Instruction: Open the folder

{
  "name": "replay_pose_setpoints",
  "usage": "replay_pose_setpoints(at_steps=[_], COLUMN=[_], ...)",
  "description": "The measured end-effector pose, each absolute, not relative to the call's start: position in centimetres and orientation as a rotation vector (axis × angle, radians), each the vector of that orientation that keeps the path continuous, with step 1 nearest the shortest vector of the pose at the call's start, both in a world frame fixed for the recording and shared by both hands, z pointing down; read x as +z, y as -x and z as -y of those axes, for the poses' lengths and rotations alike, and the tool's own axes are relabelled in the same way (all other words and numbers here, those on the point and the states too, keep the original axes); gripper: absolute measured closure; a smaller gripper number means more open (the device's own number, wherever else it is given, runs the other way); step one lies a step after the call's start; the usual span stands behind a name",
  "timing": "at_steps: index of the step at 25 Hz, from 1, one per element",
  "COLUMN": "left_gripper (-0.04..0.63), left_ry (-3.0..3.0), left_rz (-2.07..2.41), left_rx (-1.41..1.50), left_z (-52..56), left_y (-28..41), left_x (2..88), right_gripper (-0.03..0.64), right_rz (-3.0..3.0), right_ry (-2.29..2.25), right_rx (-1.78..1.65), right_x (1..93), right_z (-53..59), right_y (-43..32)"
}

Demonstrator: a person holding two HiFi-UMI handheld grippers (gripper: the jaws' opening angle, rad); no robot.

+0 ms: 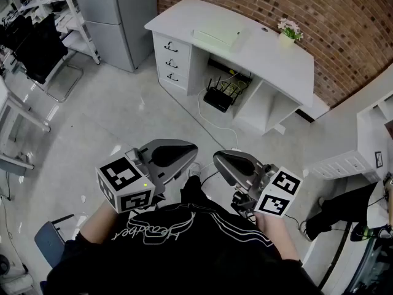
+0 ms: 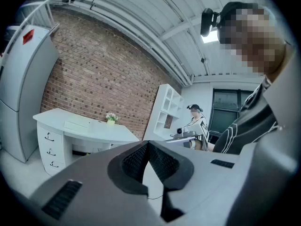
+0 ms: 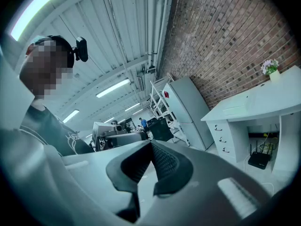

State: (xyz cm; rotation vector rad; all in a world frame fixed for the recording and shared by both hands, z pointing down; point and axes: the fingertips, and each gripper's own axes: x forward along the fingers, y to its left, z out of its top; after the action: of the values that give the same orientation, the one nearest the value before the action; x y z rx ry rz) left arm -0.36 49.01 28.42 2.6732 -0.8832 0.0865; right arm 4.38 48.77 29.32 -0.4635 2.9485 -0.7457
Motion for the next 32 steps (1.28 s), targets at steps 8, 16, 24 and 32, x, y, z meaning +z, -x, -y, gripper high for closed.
replay_pose_setpoints(at_steps=[8, 16, 24, 32], left_gripper=[0.592, 0.592, 0.592, 0.592], left_ry=[-2.700, -2.718, -2.678, -2.631], left_rz=[0.896, 0.918, 0.909, 0.889], left_rx=[0.140, 0.177, 0.201, 0.214], left_z=[-49.8, -48.2, -44.1, -37.3], left_y=[-0.2, -0.5, -0.3, -0.3], left_x=[28.4, 28.4, 29.6, 31.2], right_gripper=[0.614, 0.614, 0.614, 0.614], right_rz=[-2.943, -2.895, -2.895, -2.880], right_ry=[0.465, 0.463, 0.458, 0.477], right_rx=[-0.735, -0.780, -0.827, -0.882], right_x=[28.6, 28.8, 29.9, 31.1], right_z=[-49.5, -47.7, -43.5, -36.7], right_y=[-4.8, -5.6, -5.4, -5.4])
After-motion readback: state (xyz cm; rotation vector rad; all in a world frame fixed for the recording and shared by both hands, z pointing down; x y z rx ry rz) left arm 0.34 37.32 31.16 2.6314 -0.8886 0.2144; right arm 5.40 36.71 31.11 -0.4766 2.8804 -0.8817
